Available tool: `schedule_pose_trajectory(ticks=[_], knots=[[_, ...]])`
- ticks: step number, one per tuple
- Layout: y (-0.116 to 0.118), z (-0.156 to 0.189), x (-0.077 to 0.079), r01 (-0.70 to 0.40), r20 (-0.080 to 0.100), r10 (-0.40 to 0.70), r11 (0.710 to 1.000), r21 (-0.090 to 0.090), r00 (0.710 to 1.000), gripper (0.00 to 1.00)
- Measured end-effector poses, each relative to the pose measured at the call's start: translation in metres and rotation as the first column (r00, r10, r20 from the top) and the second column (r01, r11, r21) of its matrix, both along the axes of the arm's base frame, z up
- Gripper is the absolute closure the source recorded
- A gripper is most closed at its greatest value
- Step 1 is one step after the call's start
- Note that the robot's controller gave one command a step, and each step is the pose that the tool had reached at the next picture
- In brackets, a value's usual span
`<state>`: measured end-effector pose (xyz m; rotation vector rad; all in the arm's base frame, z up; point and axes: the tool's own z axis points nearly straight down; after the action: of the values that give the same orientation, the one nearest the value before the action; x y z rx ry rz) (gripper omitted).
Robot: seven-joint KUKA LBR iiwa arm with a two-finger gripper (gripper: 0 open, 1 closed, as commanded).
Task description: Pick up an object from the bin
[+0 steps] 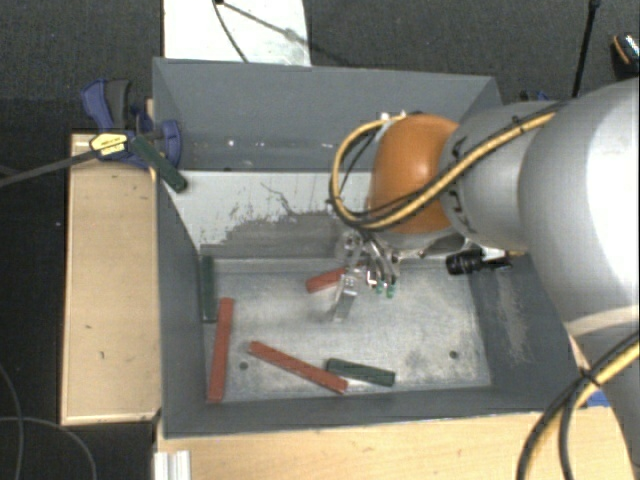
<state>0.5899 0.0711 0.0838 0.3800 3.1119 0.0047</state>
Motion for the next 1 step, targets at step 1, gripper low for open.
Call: schedule_pose_trajectory(ticks=[1], knots=[[0.0637, -0.0135, -0.0035, -0.374, -0.001, 0.374, 0.927, 0.000, 0.927, 0.00]])
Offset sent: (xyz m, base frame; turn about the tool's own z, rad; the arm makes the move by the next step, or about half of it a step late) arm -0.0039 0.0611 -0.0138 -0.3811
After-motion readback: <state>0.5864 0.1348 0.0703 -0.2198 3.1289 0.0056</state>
